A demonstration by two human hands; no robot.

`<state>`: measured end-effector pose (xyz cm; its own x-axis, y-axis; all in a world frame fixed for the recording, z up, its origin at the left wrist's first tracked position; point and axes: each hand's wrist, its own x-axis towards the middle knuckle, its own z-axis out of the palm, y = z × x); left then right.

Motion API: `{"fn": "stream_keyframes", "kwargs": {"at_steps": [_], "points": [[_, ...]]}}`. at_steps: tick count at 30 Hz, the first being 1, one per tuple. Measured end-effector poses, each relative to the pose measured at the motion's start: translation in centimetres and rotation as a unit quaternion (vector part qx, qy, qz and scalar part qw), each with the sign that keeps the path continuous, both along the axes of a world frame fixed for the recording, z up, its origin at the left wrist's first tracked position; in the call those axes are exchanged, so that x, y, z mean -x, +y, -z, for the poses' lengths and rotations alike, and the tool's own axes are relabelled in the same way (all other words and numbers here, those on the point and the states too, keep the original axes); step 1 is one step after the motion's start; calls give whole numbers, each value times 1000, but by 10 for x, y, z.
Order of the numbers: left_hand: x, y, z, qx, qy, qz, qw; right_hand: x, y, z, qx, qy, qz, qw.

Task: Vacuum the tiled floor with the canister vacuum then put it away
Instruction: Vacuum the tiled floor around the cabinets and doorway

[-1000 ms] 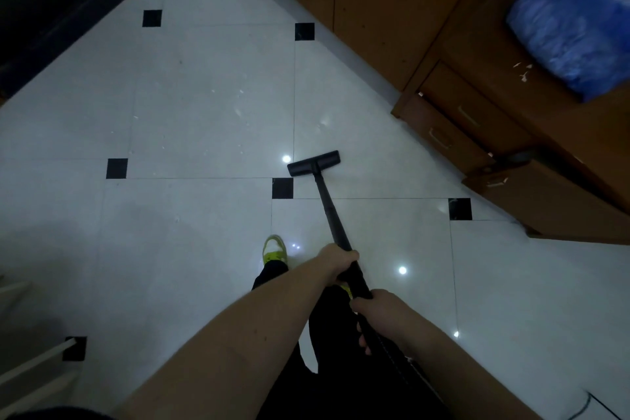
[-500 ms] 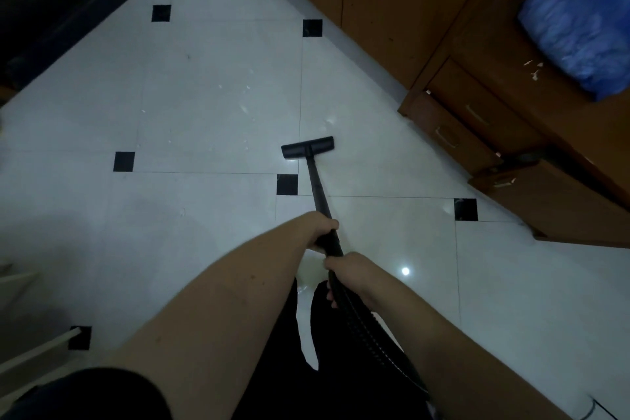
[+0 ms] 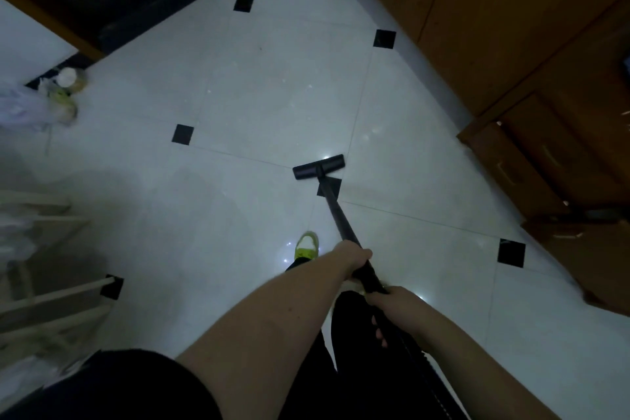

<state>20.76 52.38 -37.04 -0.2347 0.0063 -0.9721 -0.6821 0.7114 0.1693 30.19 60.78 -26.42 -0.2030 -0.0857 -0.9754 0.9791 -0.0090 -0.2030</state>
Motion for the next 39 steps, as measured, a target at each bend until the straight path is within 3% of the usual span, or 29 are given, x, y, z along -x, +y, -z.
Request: {"fn": "stream_keyframes", "kwargs": {"at_steps": [8, 18, 26, 39], "points": [[34, -58, 19, -5, 1, -44, 999, 40, -57, 9, -5, -3, -18, 1000], [103, -113, 34, -31, -11, -28, 999, 105, -119, 17, -29, -4, -6, 1000], [164, -132, 25, -29, -5, 10, 1000, 162, -144, 12, -30, 0, 8, 1000], [227, -115, 27, -43, 5, -18, 999, 221, -135, 18, -42, 16, 64, 997]]}}
